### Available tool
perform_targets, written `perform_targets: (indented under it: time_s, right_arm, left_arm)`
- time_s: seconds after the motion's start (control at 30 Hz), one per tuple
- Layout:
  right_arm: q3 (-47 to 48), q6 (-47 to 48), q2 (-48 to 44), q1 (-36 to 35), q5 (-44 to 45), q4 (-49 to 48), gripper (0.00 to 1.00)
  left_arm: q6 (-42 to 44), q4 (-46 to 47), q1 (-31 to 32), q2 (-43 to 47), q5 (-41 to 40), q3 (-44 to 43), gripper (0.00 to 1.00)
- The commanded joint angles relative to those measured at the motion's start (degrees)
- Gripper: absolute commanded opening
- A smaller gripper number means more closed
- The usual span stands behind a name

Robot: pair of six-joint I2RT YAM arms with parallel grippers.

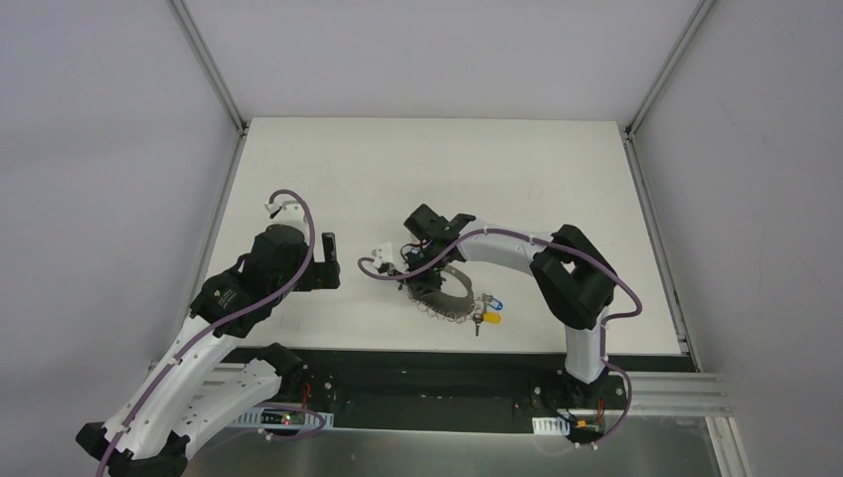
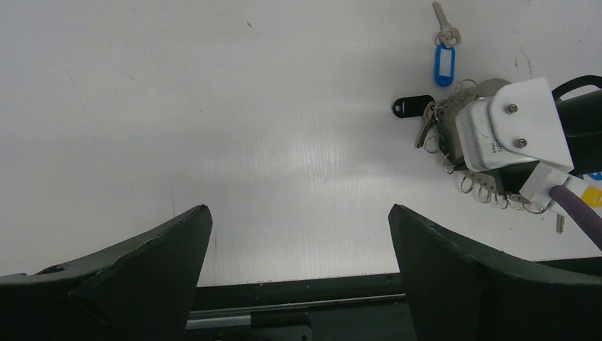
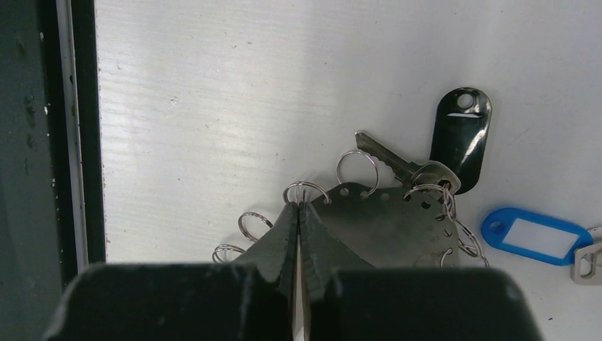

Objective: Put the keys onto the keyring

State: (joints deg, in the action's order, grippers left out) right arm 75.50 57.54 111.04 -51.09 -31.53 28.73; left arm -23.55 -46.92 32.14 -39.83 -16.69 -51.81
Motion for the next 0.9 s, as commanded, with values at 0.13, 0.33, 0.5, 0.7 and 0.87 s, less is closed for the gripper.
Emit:
perform_targets:
  time_s: [0.13, 0.33, 0.5, 0.7, 0.87]
  right_arm:
    - [-2.3, -4.3, -7.0, 0.1, -2.5, -6.4, 0.0]
    - [-9.5, -10.4, -16.7, 0.6, -3.0, -15.6, 0.0]
    - [-14.3, -14.2, -24.0, 0.7, -3.2, -19.7, 0.0]
    - [-22.0, -18.9, -35.2, 1.3, -4.0, -26.2, 0.0]
    - [-26.4, -23.2, -45.2, 1.3, -0.6, -30.8, 0.0]
  left_arm:
    - [0.4, 1.0, -0.8, 0.5, 0.7, 0.4, 0.97]
    - [0.6, 1.1, -0.9, 1.0, 1.4, 0.4, 0.97]
    - [1.4, 1.8, -0.9, 2.0, 4.2, 0.4, 0.97]
    - [2.7, 4.9, -0.8, 4.5, 10.5, 1.3, 0.97]
    - [2.6, 8.0, -0.8, 4.9, 15.8, 1.8, 0.96]
